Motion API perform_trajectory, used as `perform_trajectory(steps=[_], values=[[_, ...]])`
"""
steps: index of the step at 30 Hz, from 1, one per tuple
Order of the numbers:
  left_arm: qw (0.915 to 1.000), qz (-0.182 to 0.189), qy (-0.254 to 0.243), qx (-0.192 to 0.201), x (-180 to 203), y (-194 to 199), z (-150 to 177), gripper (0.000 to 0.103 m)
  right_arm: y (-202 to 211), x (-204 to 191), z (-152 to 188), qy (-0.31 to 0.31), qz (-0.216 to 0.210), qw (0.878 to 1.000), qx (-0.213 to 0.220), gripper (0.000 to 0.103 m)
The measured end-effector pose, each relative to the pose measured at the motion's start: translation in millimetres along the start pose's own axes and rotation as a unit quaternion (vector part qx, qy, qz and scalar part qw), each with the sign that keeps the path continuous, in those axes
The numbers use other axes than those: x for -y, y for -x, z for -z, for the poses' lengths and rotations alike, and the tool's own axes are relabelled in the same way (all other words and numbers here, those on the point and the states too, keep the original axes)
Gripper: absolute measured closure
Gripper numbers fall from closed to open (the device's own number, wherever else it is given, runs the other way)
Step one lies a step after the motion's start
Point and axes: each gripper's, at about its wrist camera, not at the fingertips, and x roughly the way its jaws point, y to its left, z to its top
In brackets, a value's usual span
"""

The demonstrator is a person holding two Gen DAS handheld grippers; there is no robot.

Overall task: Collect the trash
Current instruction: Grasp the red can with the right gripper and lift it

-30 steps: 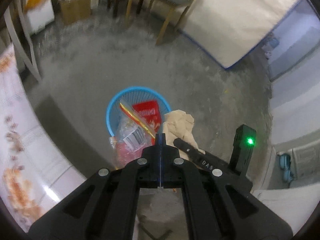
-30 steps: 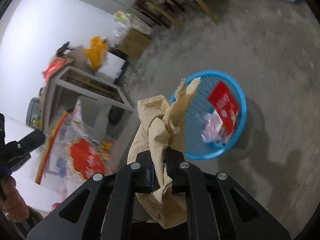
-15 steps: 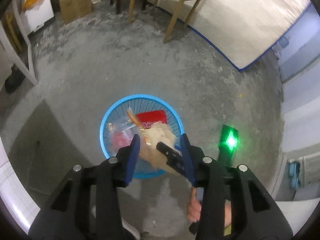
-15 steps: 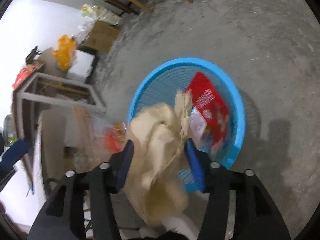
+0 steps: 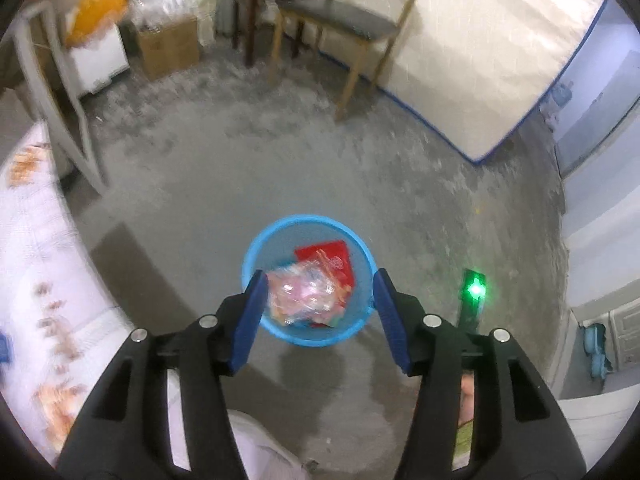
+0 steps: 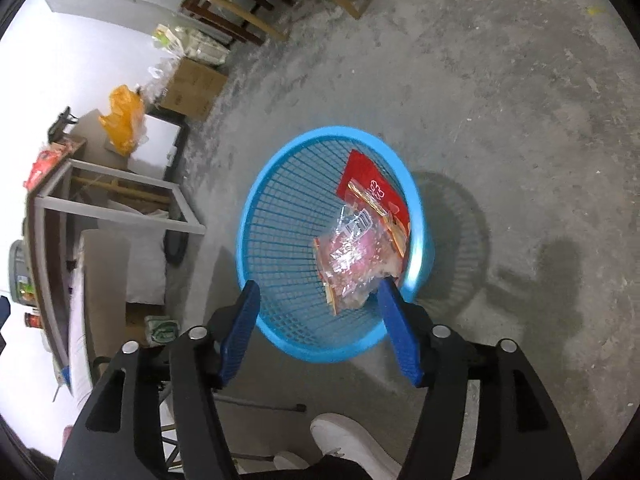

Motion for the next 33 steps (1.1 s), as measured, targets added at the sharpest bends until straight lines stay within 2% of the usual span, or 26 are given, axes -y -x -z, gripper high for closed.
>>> perform_trajectory(steps=[2, 4, 6, 8, 12, 16, 19, 21, 23, 26, 27, 29, 31, 33], values=[[0.9997, 0.000, 0.005, 0.024, -20.0, 46.4, 13.3, 0.040, 21.7, 8.7, 13.2, -0.011, -0.020, 1.000, 0.008, 0.035], [0.9989, -0.003, 0.015, 0.044, -41.8, 88.3, 28.0, 0.037, 40.2, 16.3, 28.8, -0.020, -0.041, 0.999, 0.012, 0.034], [0.9966, -0.020, 0.030, 0.074, -68.2, 137.2, 53.0, 0.033, 56.2, 22.3, 46.1, -0.022, -0.055, 0.998, 0.011, 0.031], [0.9917, -0.047, 0.047, 0.110, -93.3, 185.1, 86.4, 0.029, 71.7, 27.2, 70.0, -0.020, -0.061, 0.998, 0.003, 0.030], [0.9767, -0.101, 0.095, 0.164, -126.5, 246.4, 159.6, 0.026, 91.0, 20.4, 100.2, -0.008, -0.063, 0.998, -0.013, 0.030], [0.9641, -0.112, 0.140, 0.196, -138.5, 272.9, 224.0, 0.026, 113.8, -37.7, 110.0, 0.062, -0.083, 0.995, -0.009, 0.030], [0.9568, -0.122, 0.143, 0.222, -136.1, 281.5, 260.0, 0.026, 134.0, -107.1, 117.1, 0.149, -0.117, 0.982, 0.007, 0.027], [0.9536, -0.130, 0.142, 0.232, -133.8, 278.9, 277.2, 0.025, 145.6, -163.5, 131.8, 0.217, -0.146, 0.965, 0.015, 0.021], [0.9526, -0.140, 0.135, 0.234, -130.1, 274.8, 291.7, 0.025, 151.3, -204.1, 150.7, 0.270, -0.168, 0.948, 0.014, 0.018], [0.9540, -0.142, 0.124, 0.233, -126.1, 269.3, 315.0, 0.025, 150.2, -262.7, 195.8, 0.368, -0.187, 0.911, 0.010, 0.012], [0.9550, -0.138, 0.125, 0.231, -125.4, 267.4, 320.4, 0.025, 146.3, -278.2, 215.1, 0.406, -0.185, 0.895, 0.009, 0.011], [0.9574, -0.133, 0.123, 0.225, -124.7, 261.1, 332.2, 0.025, 135.3, -299.6, 246.4, 0.462, -0.168, 0.871, 0.015, 0.010], [0.9580, -0.131, 0.126, 0.222, -126.1, 255.2, 338.5, 0.025, 121.2, -314.5, 269.1, 0.502, -0.145, 0.852, 0.022, 0.010], [0.9596, -0.118, 0.140, 0.214, -131.4, 250.0, 346.6, 0.025, 103.9, -323.1, 281.3, 0.524, -0.121, 0.843, 0.030, 0.010]])
